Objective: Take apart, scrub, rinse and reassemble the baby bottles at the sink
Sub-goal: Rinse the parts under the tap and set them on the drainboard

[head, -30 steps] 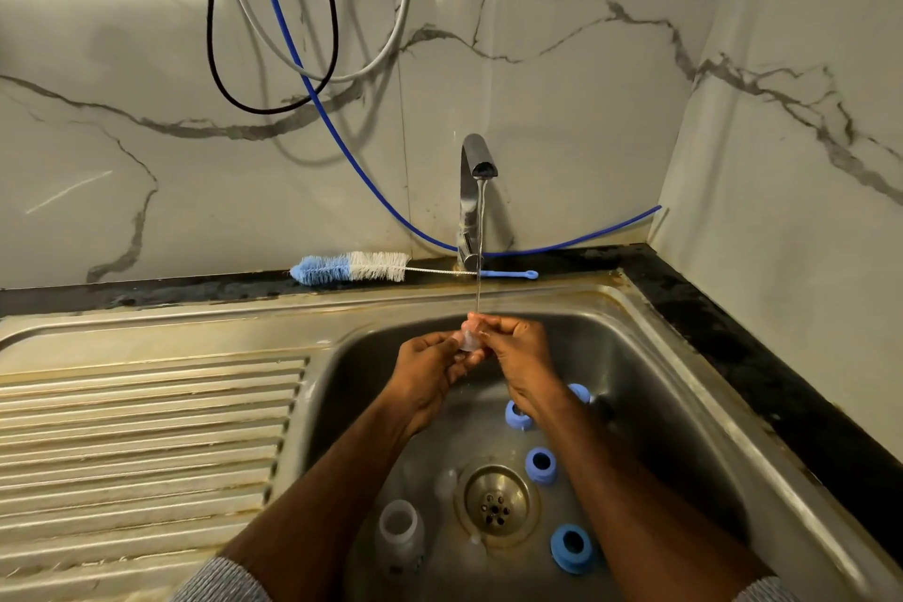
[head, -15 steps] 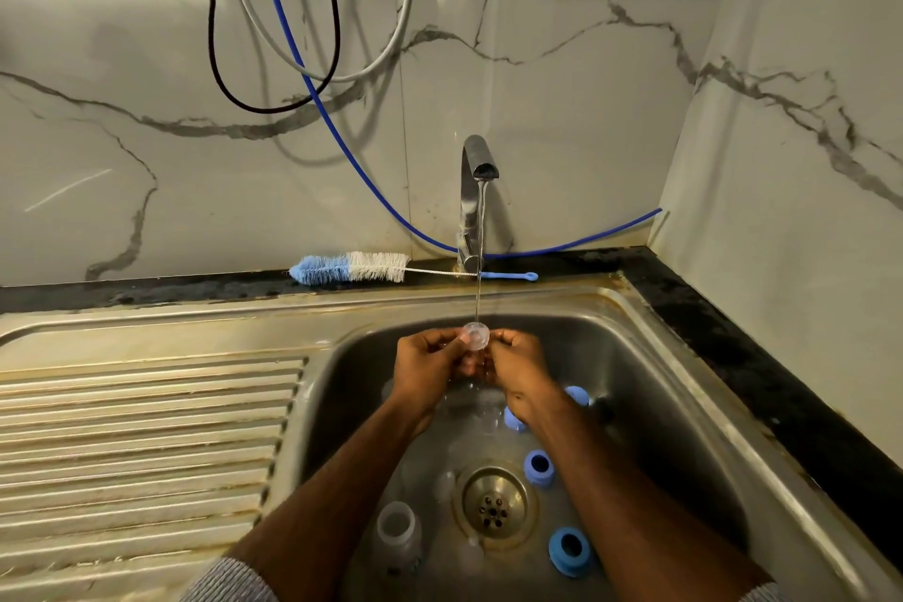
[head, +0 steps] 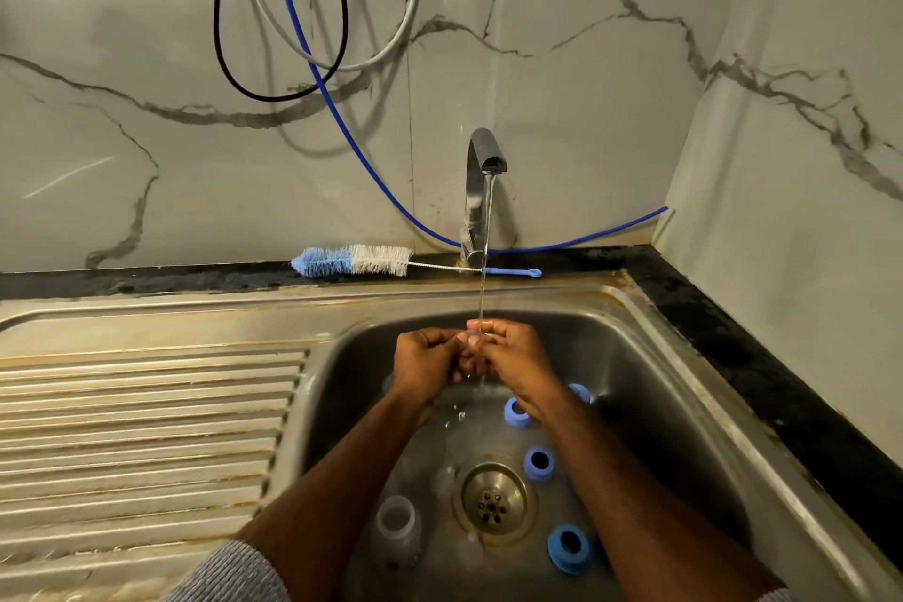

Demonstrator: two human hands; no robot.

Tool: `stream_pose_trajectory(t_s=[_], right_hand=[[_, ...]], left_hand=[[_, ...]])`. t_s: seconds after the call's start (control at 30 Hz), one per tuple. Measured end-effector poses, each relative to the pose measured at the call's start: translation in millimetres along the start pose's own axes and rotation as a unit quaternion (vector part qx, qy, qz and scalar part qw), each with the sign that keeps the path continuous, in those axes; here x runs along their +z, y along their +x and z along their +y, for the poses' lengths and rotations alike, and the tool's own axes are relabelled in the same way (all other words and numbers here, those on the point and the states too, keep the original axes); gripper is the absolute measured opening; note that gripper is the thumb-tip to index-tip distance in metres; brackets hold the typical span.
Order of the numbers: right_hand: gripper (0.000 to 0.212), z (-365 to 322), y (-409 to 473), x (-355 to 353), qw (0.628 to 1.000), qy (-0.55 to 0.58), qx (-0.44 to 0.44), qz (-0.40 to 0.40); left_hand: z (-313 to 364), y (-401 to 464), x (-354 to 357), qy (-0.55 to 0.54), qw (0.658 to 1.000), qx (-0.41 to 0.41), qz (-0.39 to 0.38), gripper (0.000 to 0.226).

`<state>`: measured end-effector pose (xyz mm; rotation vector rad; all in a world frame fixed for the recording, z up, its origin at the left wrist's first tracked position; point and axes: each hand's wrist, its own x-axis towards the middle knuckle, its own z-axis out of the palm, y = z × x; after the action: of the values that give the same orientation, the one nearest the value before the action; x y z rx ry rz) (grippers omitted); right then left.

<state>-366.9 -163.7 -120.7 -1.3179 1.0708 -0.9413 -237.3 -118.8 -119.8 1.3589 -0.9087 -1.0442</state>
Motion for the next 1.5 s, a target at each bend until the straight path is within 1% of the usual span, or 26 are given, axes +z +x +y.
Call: stream_pose_trajectory(t_s=[0.07, 0.17, 0.27, 0.33, 0.4, 0.47, 0.57, 0.63, 0.7, 0.8, 0.87, 0.93, 1.03, 1.13, 1.2, 1.23, 1.3, 1.37, 1.5], right_hand=[[0.022, 2.0, -1.9, -3.6, 1.000, -0.006, -0.024, 0.017], [0.015, 4.8, -0.8, -5.0, 0.999, 0.005, -0.029, 0.044], [0.008, 3.2, -3.1, 1.0, 0.996, 0.018, -0.034, 0.083], [0.007, -0.7, -6.6, 5.6, 0.996, 0.028, -0.034, 0.084], [0.009, -4.4, -7.6, 5.8, 0.998, 0.029, -0.021, 0.061], [0.015, -5.5, -6.1, 0.3, 0.999, 0.050, 0.000, 0.015], [0.021, -5.4, -5.2, -7.9, 0.996, 0.079, 0.019, -0.048], [0.024, -3.9, -6.4, -6.6, 0.992, 0.107, 0.017, -0.058], [0.023, -2.6, -7.6, -1.5, 0.994, 0.109, 0.004, -0.022], [0.013, -2.0, -9.3, 6.2, 0.995, 0.070, -0.020, 0.066], [0.016, -0.8, -7.4, 10.1, 0.992, 0.053, -0.022, 0.110], [0.022, -0.4, -4.6, 12.7, 0.991, 0.041, -0.020, 0.126], [0.021, -0.9, -0.2, 8.6, 0.995, 0.016, -0.008, 0.101], [0.017, -0.2, 2.7, -0.7, 1.000, 0.029, -0.002, 0.009], [0.021, -0.5, 2.1, -4.5, 0.997, 0.060, 0.005, -0.044], [0.023, -1.2, 1.4, -5.3, 0.996, 0.068, 0.006, -0.061], [0.026, -2.5, -0.9, -5.2, 0.995, 0.073, 0.001, -0.067], [0.026, -0.7, -1.9, -3.9, 0.996, 0.080, -0.011, -0.043], [0.014, 4.0, 0.0, 4.1, 0.997, 0.045, -0.027, 0.050]], left_hand=[[1.4, -0.2, 0.3, -0.033, 0.999, -0.022, -0.021, 0.019], [5.0, -0.4, 0.2, -0.088, 0.993, -0.049, -0.054, 0.022], [6.0, -0.2, 0.5, -0.102, 0.992, -0.044, -0.063, 0.021], [4.8, 1.7, 0.0, -0.093, 0.994, -0.031, -0.054, 0.018], [3.0, 4.1, -0.7, -0.071, 0.997, -0.026, -0.034, 0.016], [1.4, 4.7, -0.2, -0.062, 0.998, -0.022, -0.017, 0.014], [1.9, 4.2, -1.4, -0.081, 0.996, -0.030, -0.011, 0.015], [2.7, 5.9, -3.6, -0.102, 0.994, -0.041, -0.013, 0.017], [3.5, 6.2, -4.1, -0.111, 0.992, -0.046, -0.025, 0.018], [3.8, 1.9, -1.2, -0.118, 0.990, -0.050, -0.061, 0.019], [4.8, -0.5, 0.7, -0.123, 0.989, -0.052, -0.070, 0.019], [5.9, -0.9, 2.3, -0.127, 0.988, -0.049, -0.066, 0.018], [6.7, -1.7, 3.7, -0.119, 0.991, -0.033, -0.048, 0.018], [3.2, 2.1, 1.7, -0.112, 0.993, -0.026, -0.017, 0.017], [-0.2, 6.1, -1.7, -0.115, 0.993, -0.036, -0.003, 0.016], [-1.7, 7.7, -3.2, -0.116, 0.992, -0.040, 0.000, 0.016], [-2.9, 8.9, -5.2, -0.116, 0.992, -0.041, -0.003, 0.016], [-2.4, 8.9, -5.3, -0.123, 0.991, -0.046, -0.014, 0.017], [2.3, 3.2, -0.8, -0.123, 0.990, -0.048, -0.041, 0.018]])
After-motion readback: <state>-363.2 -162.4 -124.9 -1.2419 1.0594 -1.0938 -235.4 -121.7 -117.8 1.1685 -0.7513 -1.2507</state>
